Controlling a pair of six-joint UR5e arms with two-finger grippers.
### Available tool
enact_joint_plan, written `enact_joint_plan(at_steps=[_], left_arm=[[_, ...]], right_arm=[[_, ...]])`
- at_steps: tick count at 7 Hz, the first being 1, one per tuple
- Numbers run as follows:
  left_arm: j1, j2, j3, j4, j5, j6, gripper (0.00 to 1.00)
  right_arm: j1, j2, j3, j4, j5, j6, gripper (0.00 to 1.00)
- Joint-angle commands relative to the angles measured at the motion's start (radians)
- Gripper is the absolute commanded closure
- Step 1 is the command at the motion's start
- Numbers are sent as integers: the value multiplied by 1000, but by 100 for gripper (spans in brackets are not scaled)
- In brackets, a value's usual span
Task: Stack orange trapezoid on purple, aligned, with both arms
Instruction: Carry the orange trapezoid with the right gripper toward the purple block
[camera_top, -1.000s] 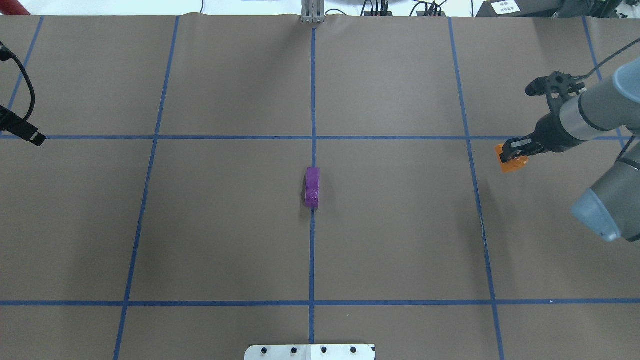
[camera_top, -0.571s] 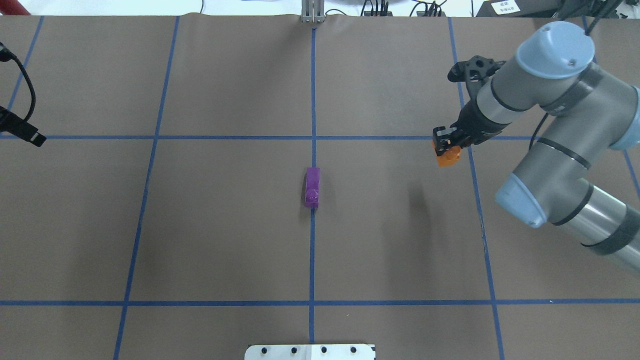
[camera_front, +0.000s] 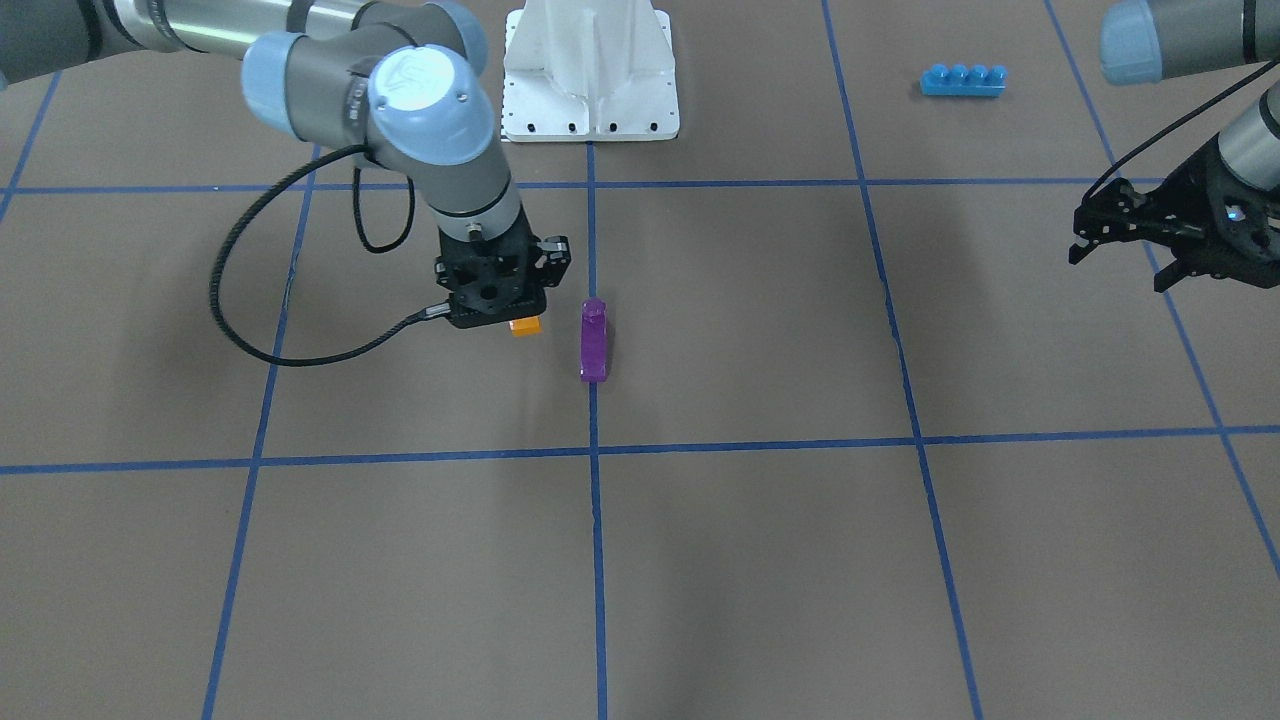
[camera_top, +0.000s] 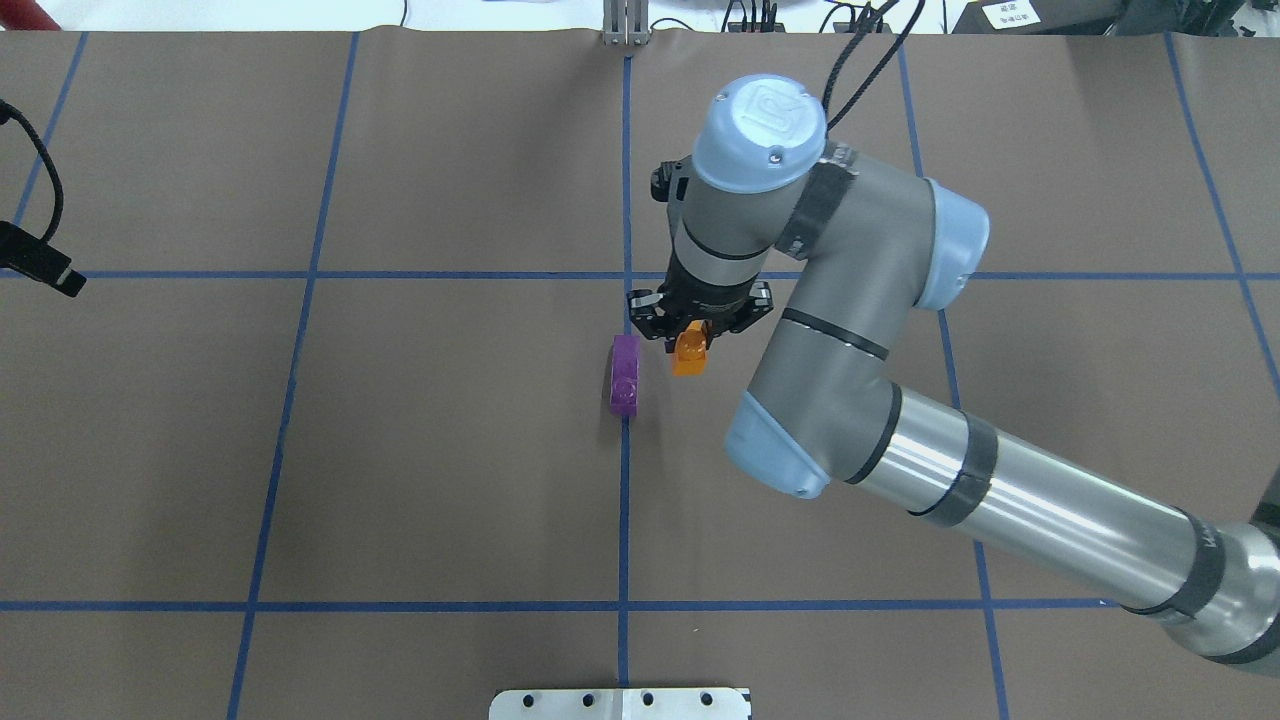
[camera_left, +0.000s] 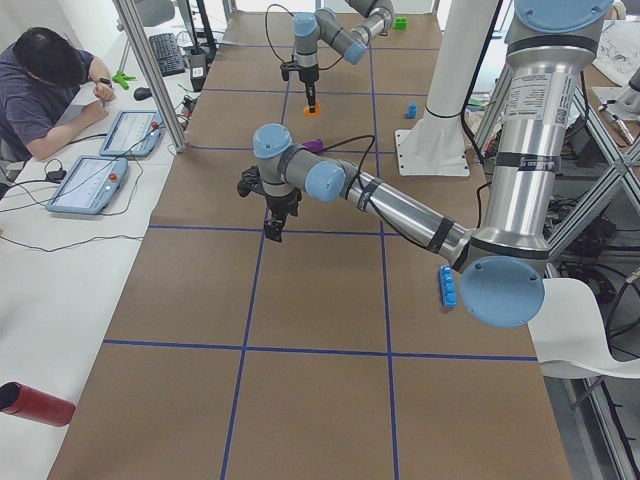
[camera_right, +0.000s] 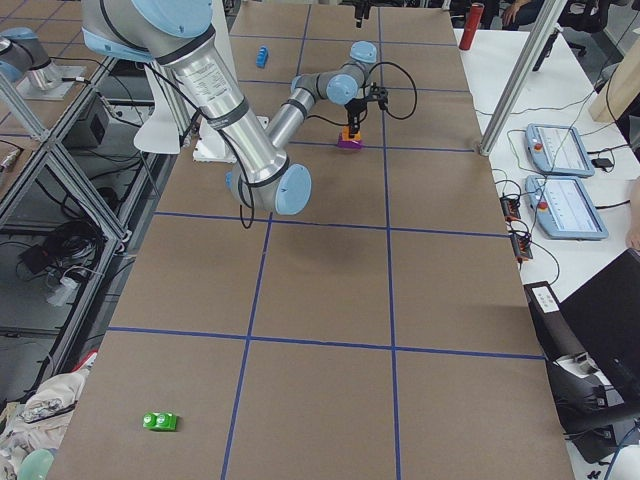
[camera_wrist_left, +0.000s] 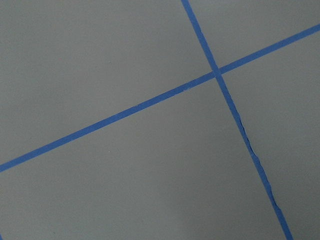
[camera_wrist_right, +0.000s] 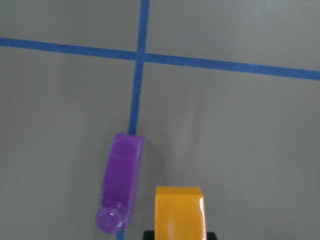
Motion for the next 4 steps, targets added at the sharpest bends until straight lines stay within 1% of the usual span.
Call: enact_joint_plan(at_steps=[1, 4], left_arm=[[0, 3, -1, -4, 2, -22, 0], [1, 3, -1, -4, 2, -24, 0]], right_arm=[[-42, 106, -110, 0, -28, 82, 100], [-54, 120, -136, 1, -70, 101, 100]])
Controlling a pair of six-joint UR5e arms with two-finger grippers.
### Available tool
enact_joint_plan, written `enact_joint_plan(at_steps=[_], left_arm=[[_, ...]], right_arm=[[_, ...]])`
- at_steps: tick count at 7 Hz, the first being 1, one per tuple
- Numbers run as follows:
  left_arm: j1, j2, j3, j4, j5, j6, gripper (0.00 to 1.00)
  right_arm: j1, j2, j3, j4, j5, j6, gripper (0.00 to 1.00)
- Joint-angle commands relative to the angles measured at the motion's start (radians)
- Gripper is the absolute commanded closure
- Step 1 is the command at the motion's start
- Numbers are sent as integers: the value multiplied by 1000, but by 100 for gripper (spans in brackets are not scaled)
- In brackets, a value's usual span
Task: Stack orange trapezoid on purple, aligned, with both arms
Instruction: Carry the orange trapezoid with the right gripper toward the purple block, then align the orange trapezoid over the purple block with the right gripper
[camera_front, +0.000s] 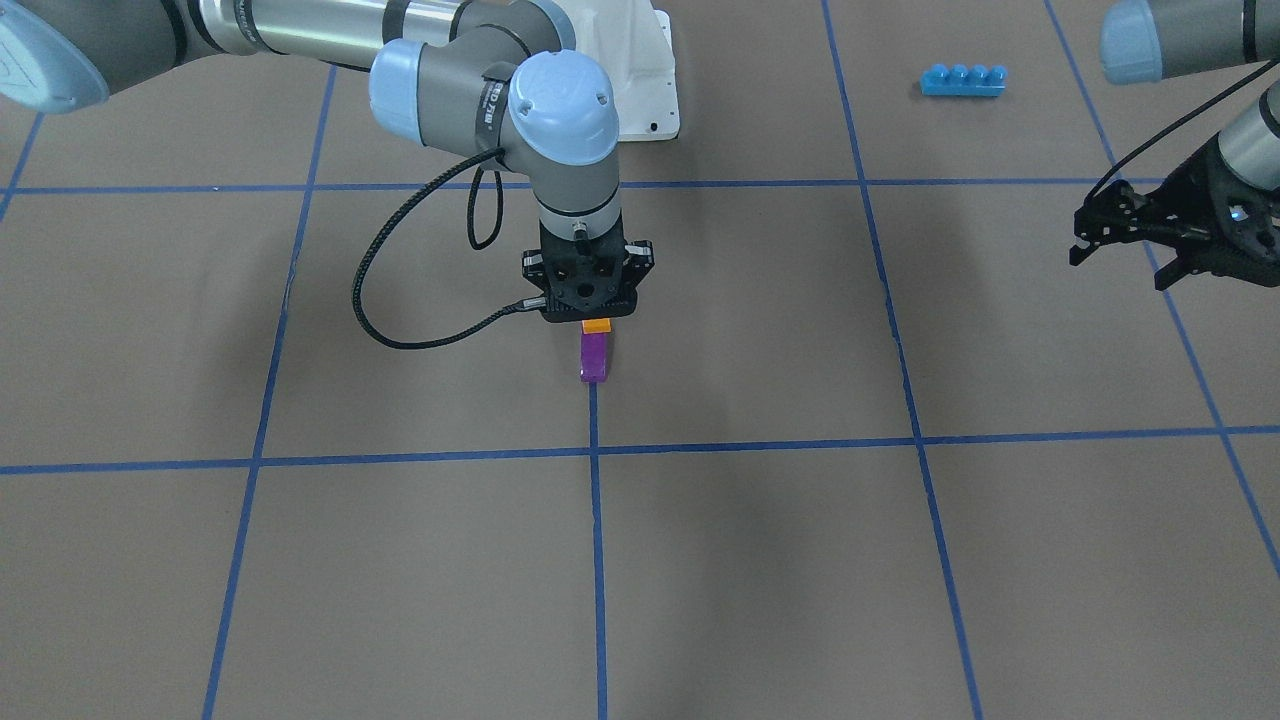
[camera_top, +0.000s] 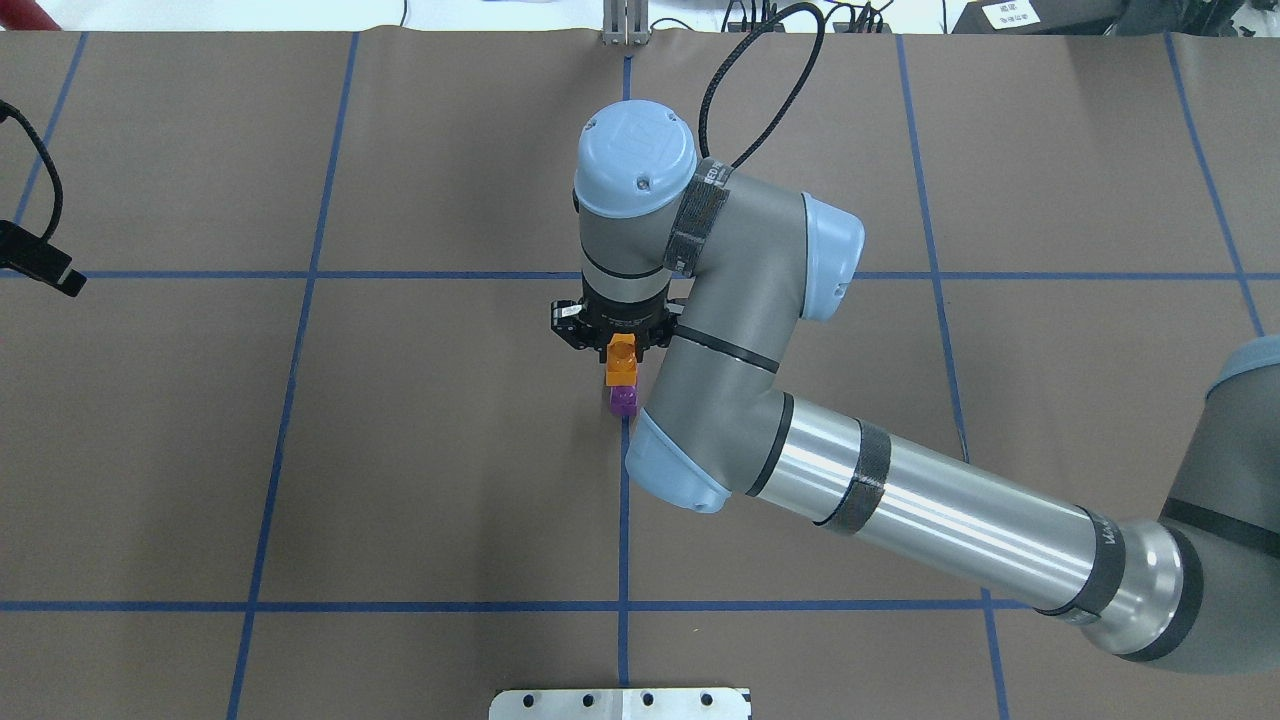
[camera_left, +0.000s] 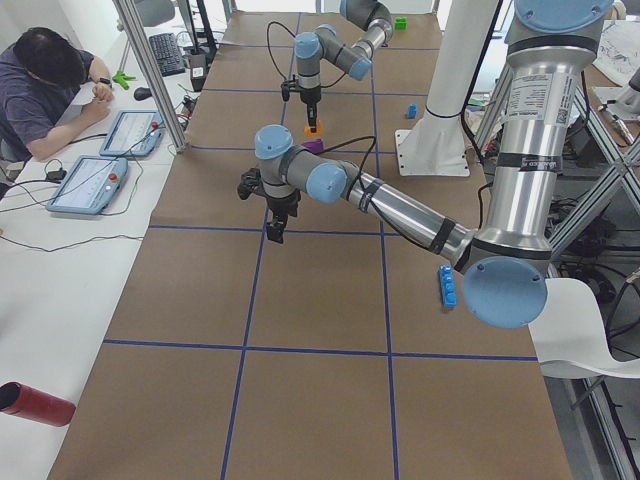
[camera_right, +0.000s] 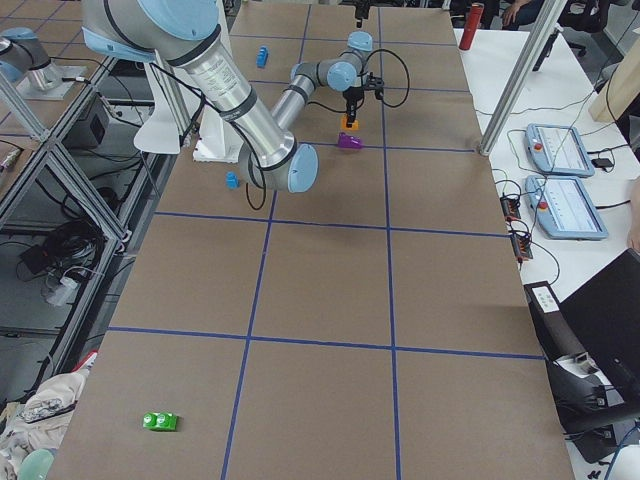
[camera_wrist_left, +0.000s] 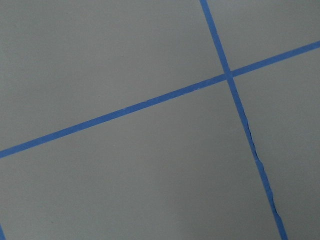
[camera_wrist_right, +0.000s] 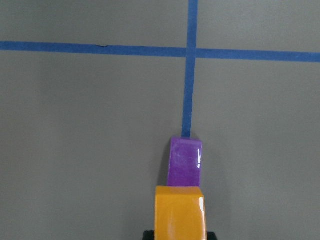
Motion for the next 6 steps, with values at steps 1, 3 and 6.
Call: enact_joint_plan(at_steps=[1, 3, 6], left_arm=[[0, 0, 0, 0, 0, 0, 0], [0, 0, 2, 0, 0, 0, 0], [0, 0, 2, 0, 0, -2, 0]], right_arm=[[-4, 2, -11, -6, -41, 4, 100], [-18, 2, -26, -7, -69, 25, 100], [-27, 3, -26, -8, -74, 28, 100]])
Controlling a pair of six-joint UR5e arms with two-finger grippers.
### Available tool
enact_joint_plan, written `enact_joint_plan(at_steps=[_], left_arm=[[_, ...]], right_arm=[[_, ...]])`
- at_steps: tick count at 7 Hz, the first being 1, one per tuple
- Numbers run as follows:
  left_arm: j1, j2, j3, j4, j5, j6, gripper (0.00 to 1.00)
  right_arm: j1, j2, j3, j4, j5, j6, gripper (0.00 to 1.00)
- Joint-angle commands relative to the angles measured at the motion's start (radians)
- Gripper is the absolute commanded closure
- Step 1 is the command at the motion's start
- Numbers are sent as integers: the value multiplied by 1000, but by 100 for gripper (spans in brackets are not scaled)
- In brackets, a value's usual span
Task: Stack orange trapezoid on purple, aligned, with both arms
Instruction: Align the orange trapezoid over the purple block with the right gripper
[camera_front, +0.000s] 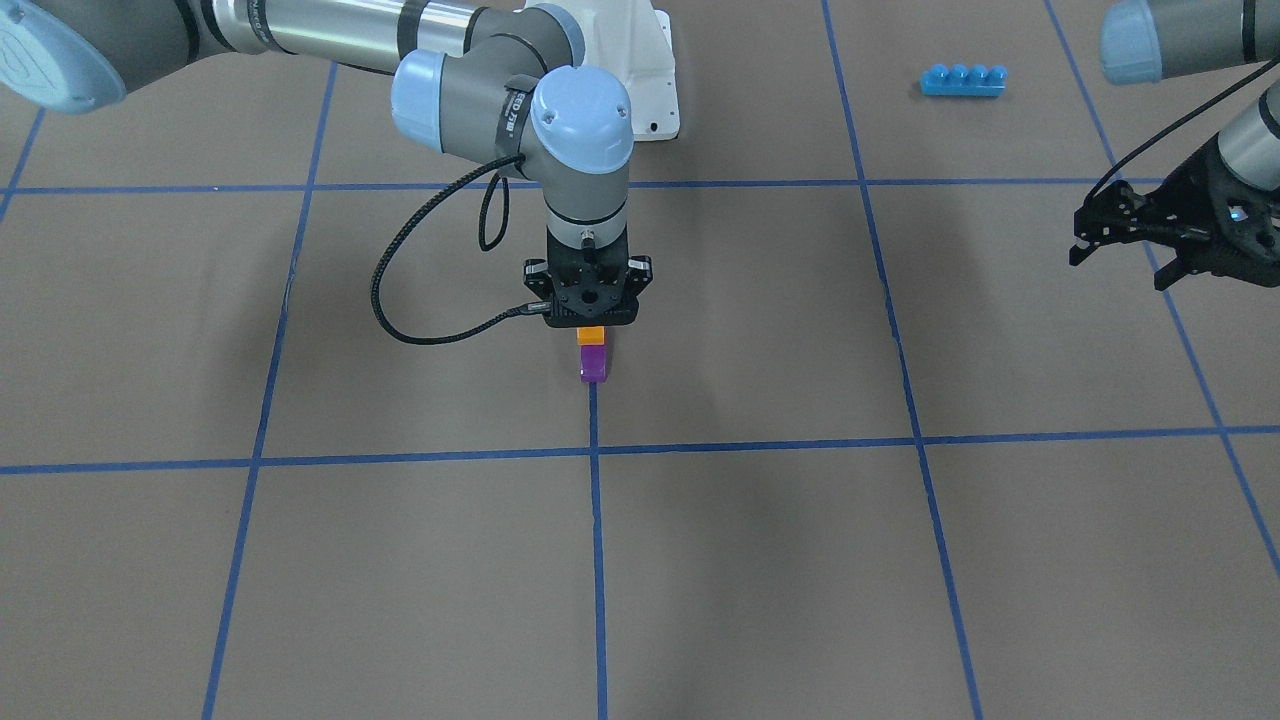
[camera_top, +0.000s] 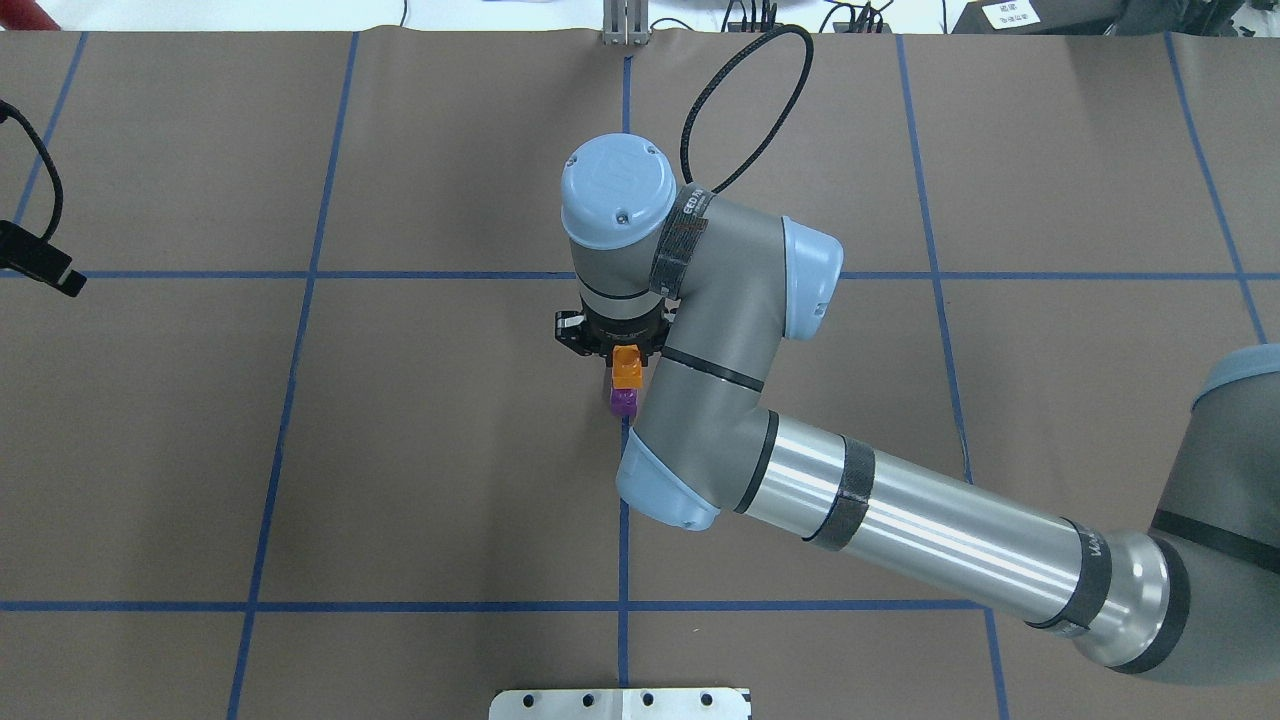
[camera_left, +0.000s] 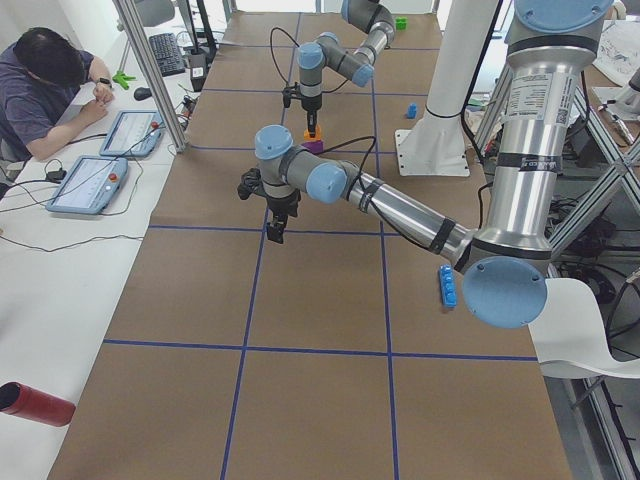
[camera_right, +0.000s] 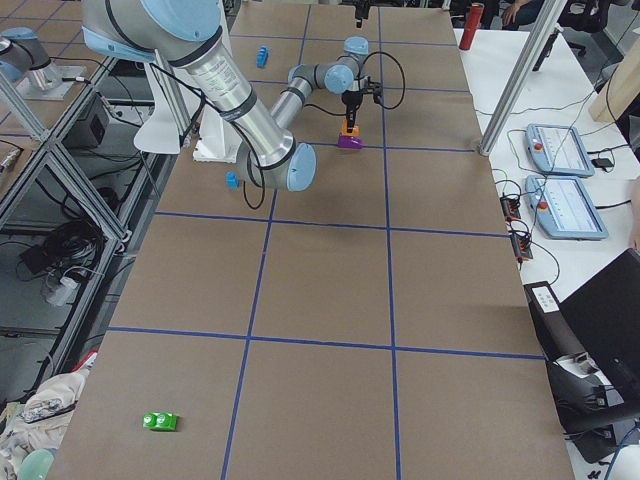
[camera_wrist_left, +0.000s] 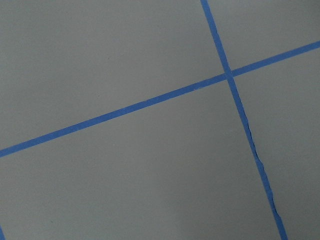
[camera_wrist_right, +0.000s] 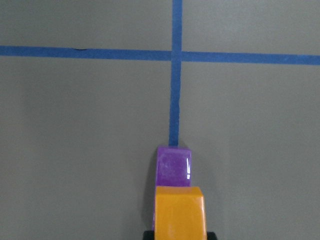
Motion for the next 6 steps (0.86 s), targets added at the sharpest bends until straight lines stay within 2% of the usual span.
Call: enact_joint_plan(at_steps=[1, 6], left_arm=[[0, 0, 0, 0, 0, -7, 0], [0, 0, 2, 0, 0, -7, 0]], right_arm=[[-3, 0, 0, -1, -1, 1, 100], [-23, 0, 0, -13, -27, 26, 100]])
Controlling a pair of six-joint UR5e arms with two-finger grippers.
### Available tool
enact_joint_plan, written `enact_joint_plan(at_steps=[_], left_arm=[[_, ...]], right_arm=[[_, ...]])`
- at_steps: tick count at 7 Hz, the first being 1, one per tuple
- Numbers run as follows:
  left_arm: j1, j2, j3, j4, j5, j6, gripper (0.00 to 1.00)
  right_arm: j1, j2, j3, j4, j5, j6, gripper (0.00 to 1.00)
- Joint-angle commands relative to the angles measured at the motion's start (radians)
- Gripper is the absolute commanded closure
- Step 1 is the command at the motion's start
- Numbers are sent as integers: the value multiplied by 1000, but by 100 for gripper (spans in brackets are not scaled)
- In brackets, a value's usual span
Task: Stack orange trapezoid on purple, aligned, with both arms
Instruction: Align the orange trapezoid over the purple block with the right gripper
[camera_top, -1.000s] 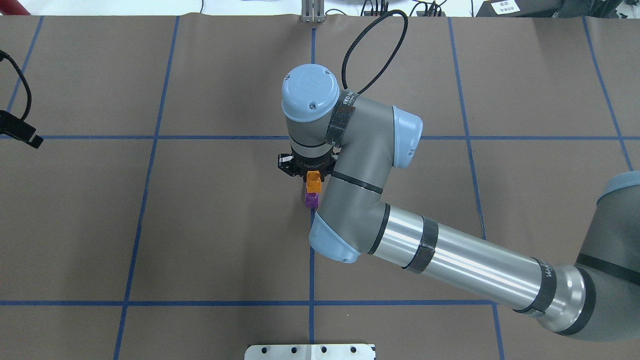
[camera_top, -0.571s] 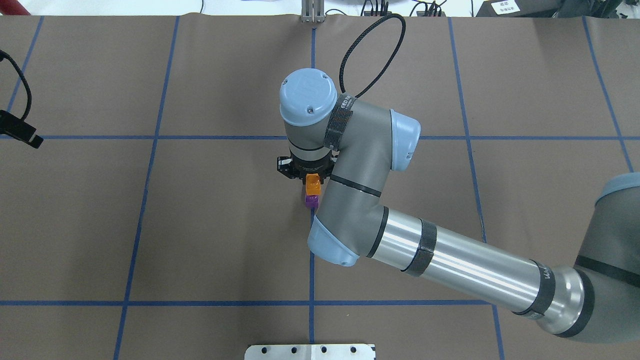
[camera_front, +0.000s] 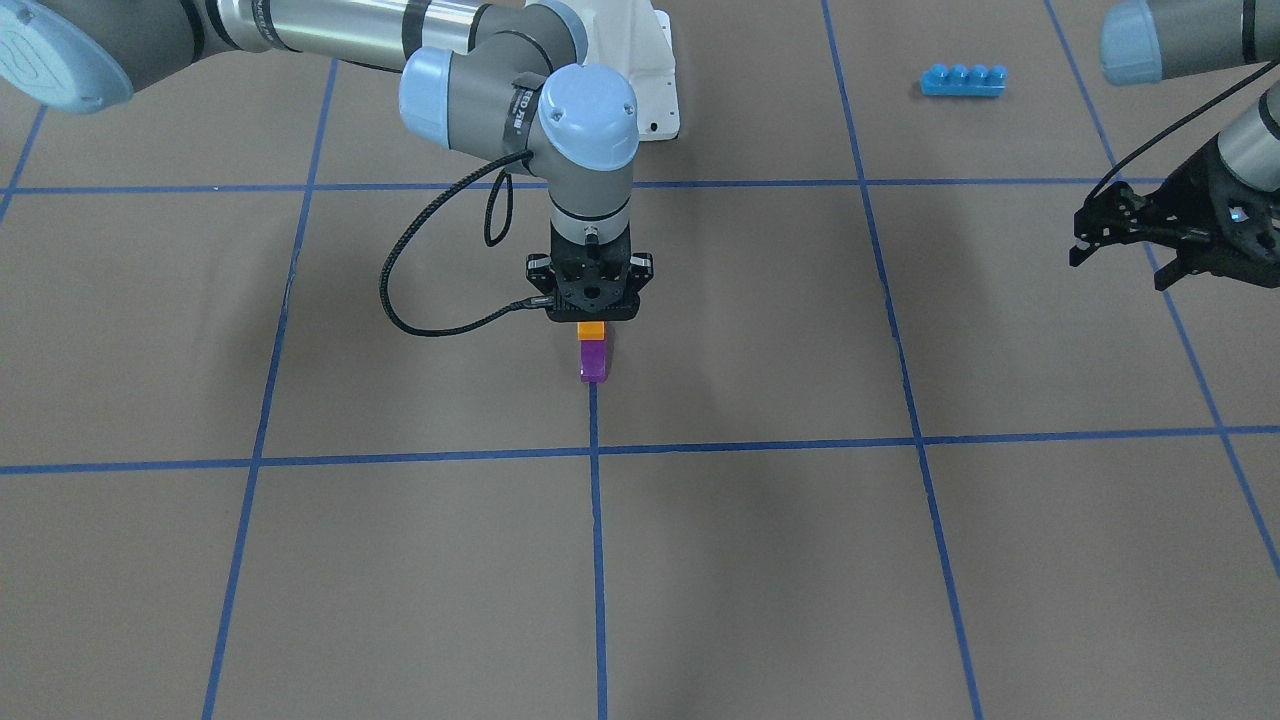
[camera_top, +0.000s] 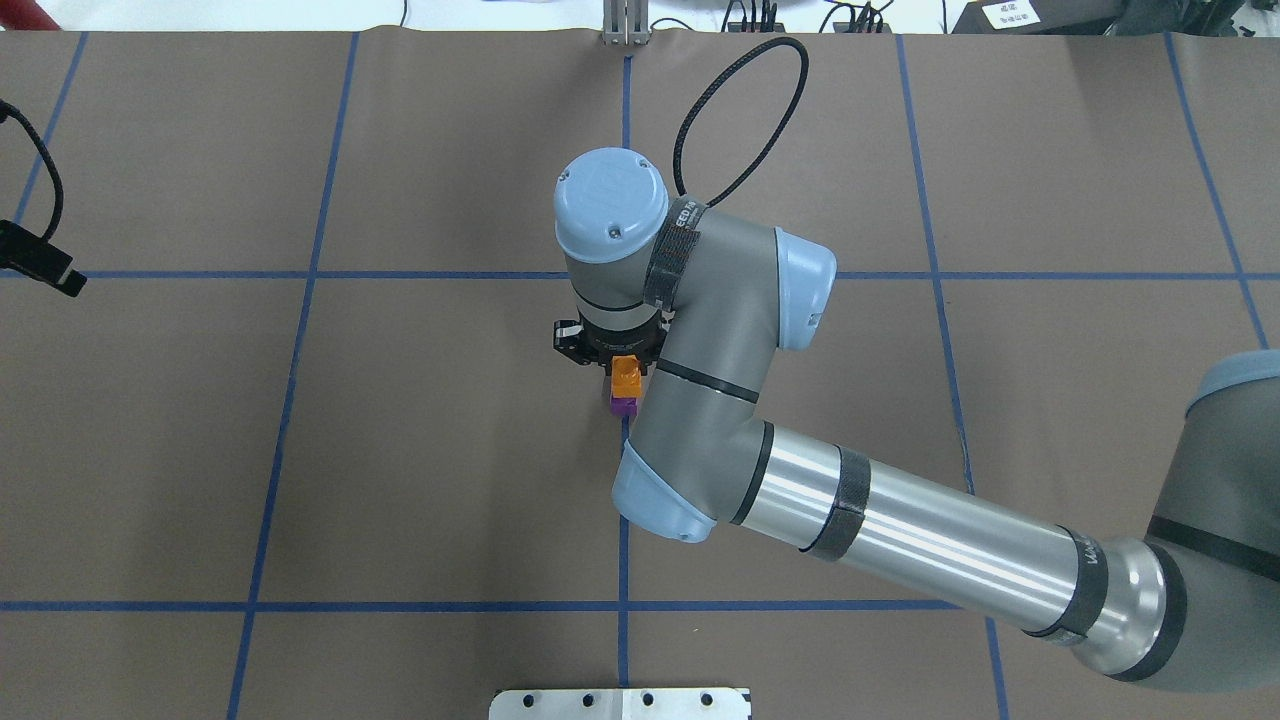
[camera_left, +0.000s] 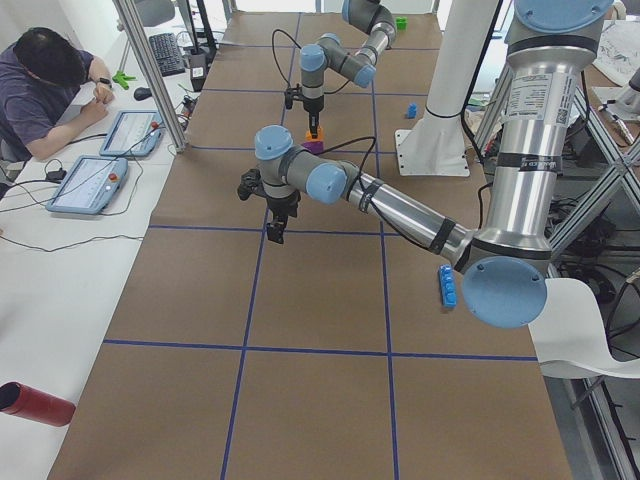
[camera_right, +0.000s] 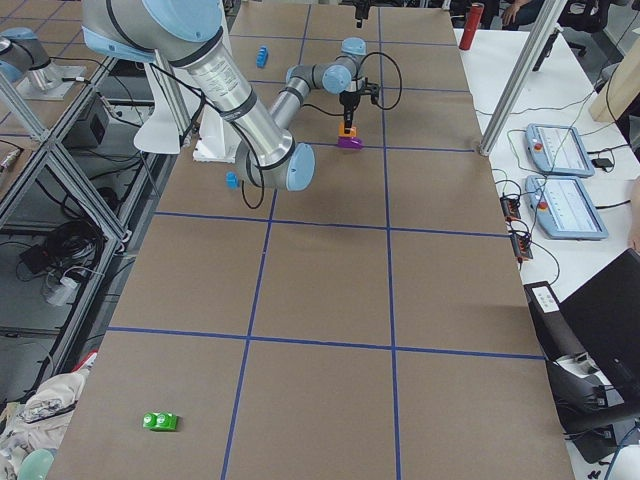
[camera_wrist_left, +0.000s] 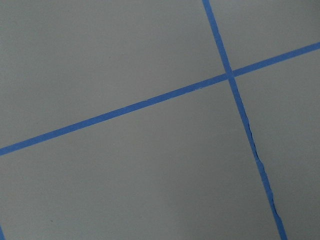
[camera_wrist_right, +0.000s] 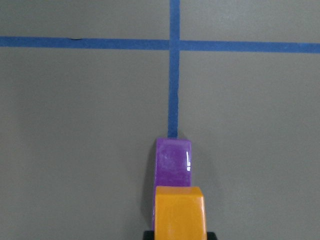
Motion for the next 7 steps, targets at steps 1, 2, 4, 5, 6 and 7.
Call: enact_joint_plan(at_steps=[1, 2, 4, 5, 6, 7], left_arm=[[0, 0, 0, 0, 0, 0, 0], [0, 0, 2, 0, 0, 0, 0], [1, 0, 3, 0, 0, 0, 0], [1, 0, 3, 0, 0, 0, 0], [1, 0, 5, 0, 0, 0, 0], [1, 0, 6, 0, 0, 0, 0]], right_arm=[[-7, 0, -1, 0, -14, 4, 100], [-7, 0, -1, -2, -16, 4, 100], [-13, 0, -3, 0, -33, 4, 100], [-15, -2, -3, 0, -33, 4, 100], [-18, -2, -3, 0, -36, 4, 100], [-27, -2, -3, 0, -55, 2, 100]])
